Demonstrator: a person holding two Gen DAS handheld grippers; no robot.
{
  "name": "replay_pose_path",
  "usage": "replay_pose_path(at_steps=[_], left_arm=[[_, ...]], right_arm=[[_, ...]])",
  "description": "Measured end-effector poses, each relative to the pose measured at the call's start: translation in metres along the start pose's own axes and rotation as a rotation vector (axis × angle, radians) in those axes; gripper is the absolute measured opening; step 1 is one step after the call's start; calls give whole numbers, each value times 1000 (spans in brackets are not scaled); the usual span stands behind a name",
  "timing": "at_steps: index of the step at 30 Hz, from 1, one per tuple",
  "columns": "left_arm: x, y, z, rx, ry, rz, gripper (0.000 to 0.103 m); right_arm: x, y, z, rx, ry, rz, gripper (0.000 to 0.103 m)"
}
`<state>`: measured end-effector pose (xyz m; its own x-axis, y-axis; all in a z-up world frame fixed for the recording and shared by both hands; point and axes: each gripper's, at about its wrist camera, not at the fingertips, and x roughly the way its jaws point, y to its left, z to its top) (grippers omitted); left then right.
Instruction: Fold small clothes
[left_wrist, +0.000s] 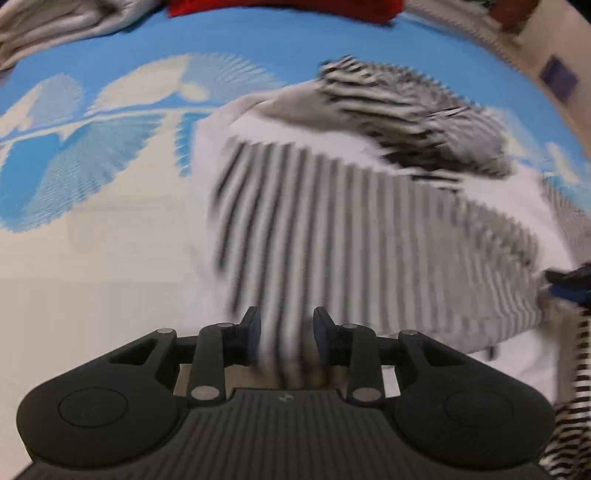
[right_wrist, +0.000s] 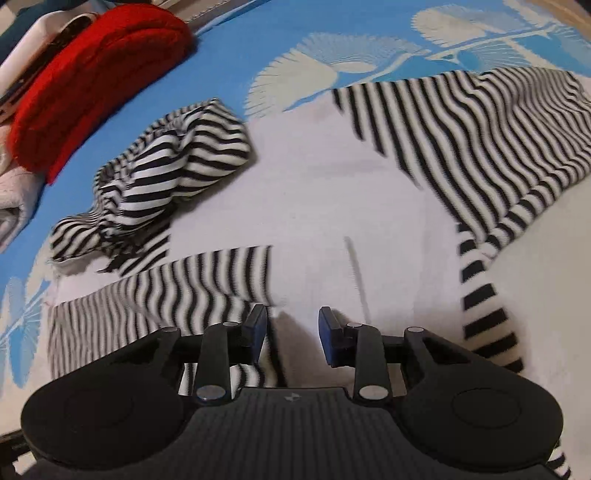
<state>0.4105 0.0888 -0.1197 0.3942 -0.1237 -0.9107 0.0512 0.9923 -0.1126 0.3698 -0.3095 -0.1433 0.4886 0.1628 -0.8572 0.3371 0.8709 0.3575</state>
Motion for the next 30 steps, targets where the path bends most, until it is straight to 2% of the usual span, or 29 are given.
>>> replay_pose_path(at_steps=[1,3,5,8,12,19,24,25,28,30], left_arm=[[6,-4,-1,11,18,-15,36],[29,-9,-11,36,94,35,36],[26,-16,-9,39,81,68,37],[-5,-30,1,35,-4,49,38],[-25,-60,9,65,-86,51,47],[-44,-100,19,44,-164,-13,50],[-37,-121,19,70,-159,-5,51],[-35,-124,18,80,-160,-5,51],[-33,-126,19,90,-159,1,51],[-32,-125,20,76,-159,2,51]], right_arm=[[3,-1,-2,2,26,-3,33],[8,-1,-5,-12,45,-20,33],[5,3,-3,-44,29,-40,33],[-7,2,1,-27,-7,-39,35],[-21,2,4,-42,-42,-28,36],[-53,-16,11,-43,-148,-24,35],[-74,-54,27,-21,-231,-53,35],[-79,-66,32,-1,-247,-55,34],[-91,-103,45,71,-287,-63,3],[-100,-132,54,118,-329,-91,3]])
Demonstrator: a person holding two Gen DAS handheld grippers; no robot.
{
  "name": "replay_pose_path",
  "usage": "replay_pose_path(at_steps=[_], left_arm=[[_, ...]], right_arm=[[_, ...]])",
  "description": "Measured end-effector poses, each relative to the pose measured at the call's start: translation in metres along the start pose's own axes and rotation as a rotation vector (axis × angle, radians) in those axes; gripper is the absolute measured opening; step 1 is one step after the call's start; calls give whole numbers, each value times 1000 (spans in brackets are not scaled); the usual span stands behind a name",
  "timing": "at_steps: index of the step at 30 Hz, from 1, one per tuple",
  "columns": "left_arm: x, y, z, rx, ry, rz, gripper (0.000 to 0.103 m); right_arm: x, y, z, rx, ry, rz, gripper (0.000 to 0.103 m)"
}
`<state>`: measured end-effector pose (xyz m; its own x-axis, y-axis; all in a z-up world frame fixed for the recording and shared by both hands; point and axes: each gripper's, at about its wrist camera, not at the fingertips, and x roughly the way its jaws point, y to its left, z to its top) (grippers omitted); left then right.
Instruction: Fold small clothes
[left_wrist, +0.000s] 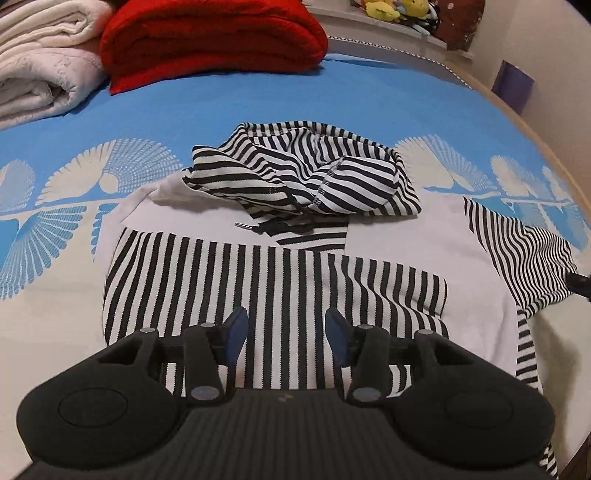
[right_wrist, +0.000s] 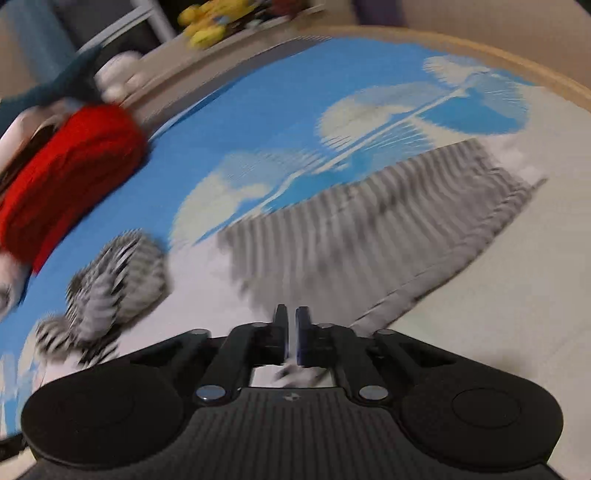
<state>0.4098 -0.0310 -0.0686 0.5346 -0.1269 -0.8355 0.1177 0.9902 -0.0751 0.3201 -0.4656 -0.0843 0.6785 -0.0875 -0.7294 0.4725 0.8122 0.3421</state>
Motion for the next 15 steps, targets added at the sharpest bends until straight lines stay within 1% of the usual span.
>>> replay_pose_path(at_steps=[3,5,6,8,9,10,12,15], left_arm=[[1,1,1,-7,0,0,51],[2,0,2,-3,2,-5,51],[2,-1,2,-1,4,-7,51],[3,-1,1,3,8,-9,51],[4,0,1,4,9,-7,51],[5,1,1,3,10,-3,51],[6,3,0,-3,15,4,51],[9,4,-1,-1,24,8,51]], right_arm=[[1,-41,19,69,-47,-22,4],[4,-72,30,121,-85,-61,6],[6,-89,35,150,-108,-79,8],[13,-120,43,183,-155,-138,19],[20,-134,46,199,-169,-172,21],[26,-149,49,226,-178,-191,26],[39,-175,51,313,-179,-188,29],[62,-198,51,428,-154,-109,32]])
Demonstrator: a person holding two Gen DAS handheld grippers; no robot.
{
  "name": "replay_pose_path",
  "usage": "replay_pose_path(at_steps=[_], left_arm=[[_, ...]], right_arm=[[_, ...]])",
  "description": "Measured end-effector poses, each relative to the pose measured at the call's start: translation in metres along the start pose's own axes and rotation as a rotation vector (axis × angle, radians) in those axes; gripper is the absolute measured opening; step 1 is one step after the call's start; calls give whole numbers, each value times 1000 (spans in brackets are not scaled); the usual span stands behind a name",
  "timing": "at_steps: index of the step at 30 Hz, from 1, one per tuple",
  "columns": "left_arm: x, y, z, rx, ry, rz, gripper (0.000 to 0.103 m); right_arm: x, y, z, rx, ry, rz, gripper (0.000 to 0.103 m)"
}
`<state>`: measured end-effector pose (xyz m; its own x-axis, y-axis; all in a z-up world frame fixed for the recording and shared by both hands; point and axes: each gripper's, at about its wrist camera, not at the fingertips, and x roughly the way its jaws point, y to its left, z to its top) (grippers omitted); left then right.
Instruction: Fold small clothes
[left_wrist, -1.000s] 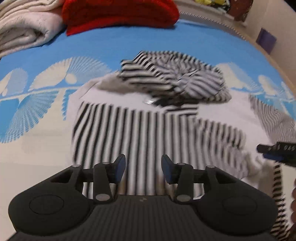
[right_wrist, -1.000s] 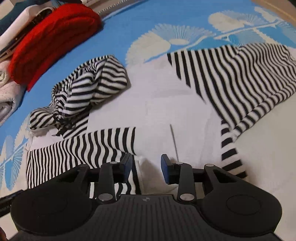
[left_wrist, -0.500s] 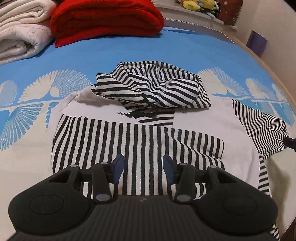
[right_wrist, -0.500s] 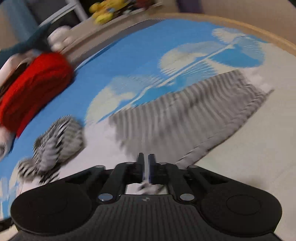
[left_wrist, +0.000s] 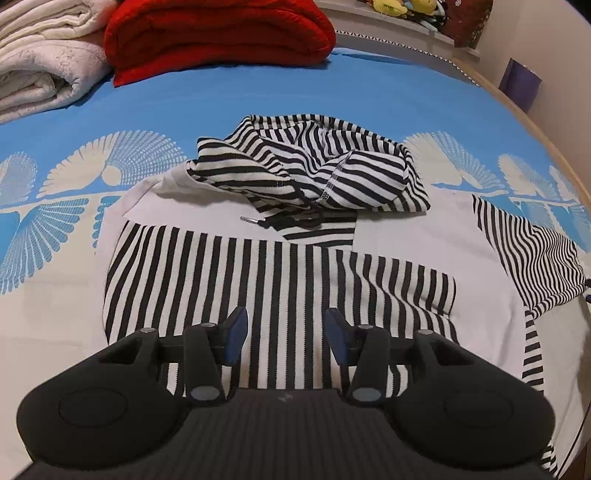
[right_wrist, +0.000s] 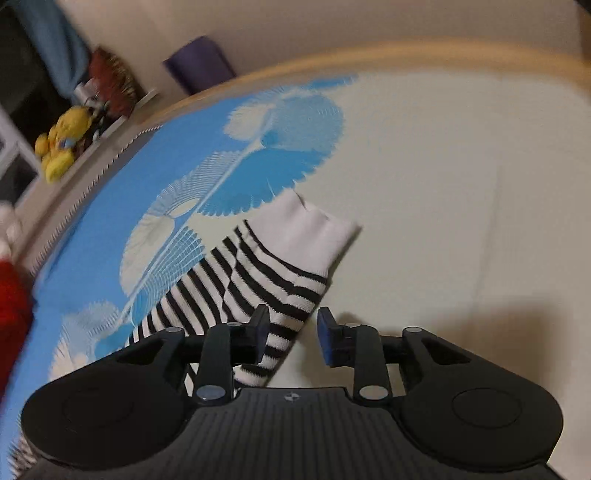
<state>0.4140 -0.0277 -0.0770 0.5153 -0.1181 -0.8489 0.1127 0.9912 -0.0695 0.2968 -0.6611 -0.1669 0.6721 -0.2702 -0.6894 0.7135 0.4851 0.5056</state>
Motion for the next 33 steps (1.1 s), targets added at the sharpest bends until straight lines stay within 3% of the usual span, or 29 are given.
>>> replay_pose_path(at_steps=[6,8,9,13,19,22,26,30,32,33], left_arm=[[3,3,-3,18,13,12,51],[2,9,-1,8,10,16,51],[1,12,0,-1,7,17,51],[-7,27,5,-57,-9,12,51],[-20,48,10,-125,-29,-15,51],[-26,62,10,-170,-36,-22,51],[-38,90,9,-227,-60,-11,51],[-46,127,6,-281,-72,31,51],[-46,143,5,-312,-61,48,51],[-45,148,4,-324,-55,46,51]], right_arm=[[24,-4,3,90,-42,53,31],[24,0,2,111,-44,53,4],[21,3,4,118,-60,45,4],[-17,46,6,40,-147,25,4],[-118,147,-23,-135,-202,122,4],[-148,191,-70,-283,-205,139,4],[-165,256,-167,-679,-234,240,4],[-185,316,-276,-1054,-90,539,5],[-192,329,-333,-1295,97,700,13],[-191,329,-351,-1356,163,735,15]])
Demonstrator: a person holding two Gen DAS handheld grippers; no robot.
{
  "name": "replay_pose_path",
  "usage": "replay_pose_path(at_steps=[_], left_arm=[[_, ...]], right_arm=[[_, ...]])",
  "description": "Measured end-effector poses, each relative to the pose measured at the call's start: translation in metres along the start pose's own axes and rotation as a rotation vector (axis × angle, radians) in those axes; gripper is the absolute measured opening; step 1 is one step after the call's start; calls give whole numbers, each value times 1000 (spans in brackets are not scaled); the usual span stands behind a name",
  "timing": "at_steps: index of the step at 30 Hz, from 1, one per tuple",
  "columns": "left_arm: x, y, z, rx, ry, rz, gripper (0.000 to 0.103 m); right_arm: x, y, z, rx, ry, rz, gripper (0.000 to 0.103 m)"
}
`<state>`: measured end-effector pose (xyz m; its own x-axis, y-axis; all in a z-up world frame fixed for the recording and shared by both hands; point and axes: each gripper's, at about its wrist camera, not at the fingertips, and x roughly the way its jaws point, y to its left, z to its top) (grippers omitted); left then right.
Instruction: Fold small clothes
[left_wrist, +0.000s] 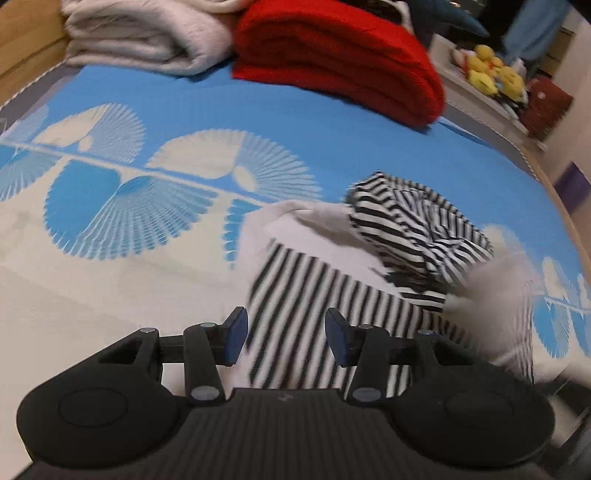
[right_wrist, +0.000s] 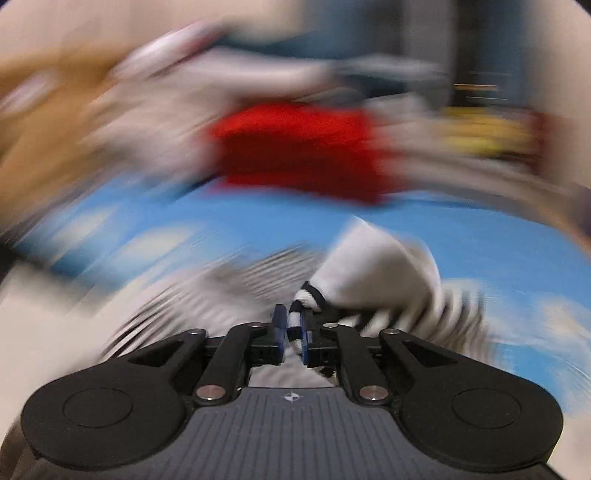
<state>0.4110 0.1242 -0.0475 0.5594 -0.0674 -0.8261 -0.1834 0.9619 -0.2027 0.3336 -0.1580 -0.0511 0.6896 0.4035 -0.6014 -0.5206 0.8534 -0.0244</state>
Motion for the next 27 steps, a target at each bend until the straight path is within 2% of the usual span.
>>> replay_pose_path(at_steps=[2,4,6,7,8,12,18,20,23,24,25,27], left_arm=[[3,7,2,-27,14,-12,51],[8,9,1,-54,35,-47,51],[16,9,-1,-78,60,-78,51],[21,9,-1,-86,74,-83,51],[26,9,-3,-93,85,-85,51],[47,10,-12,-122,139,-93,51],[76,8,-28,-123,221,-90,50],[83,3,-32,-115,249,-93,50],[91,-7,-38,-69,282,-85,49],[92,-11,-39,-45,281,-73,45],[92,-14,-39,-24,275,-61,29],[89,-19,-37,19,243,-33,5]], right_arm=[[13,16,-11,-16,70,77,20],[18,15,-12,14,111,119,27],[18,-3,-11,68,111,107,35],[18,-10,-11,94,112,84,42],[20,-17,-12,108,121,51,43],[25,-51,-26,171,170,-116,43],[24,-137,-66,486,332,-326,43],[16,-163,-76,571,337,-364,43],[0,-185,-83,622,313,-373,43],[-2,-190,-85,625,306,-366,44],[-6,-193,-86,620,301,-349,45],[-9,-194,-87,571,302,-280,47]])
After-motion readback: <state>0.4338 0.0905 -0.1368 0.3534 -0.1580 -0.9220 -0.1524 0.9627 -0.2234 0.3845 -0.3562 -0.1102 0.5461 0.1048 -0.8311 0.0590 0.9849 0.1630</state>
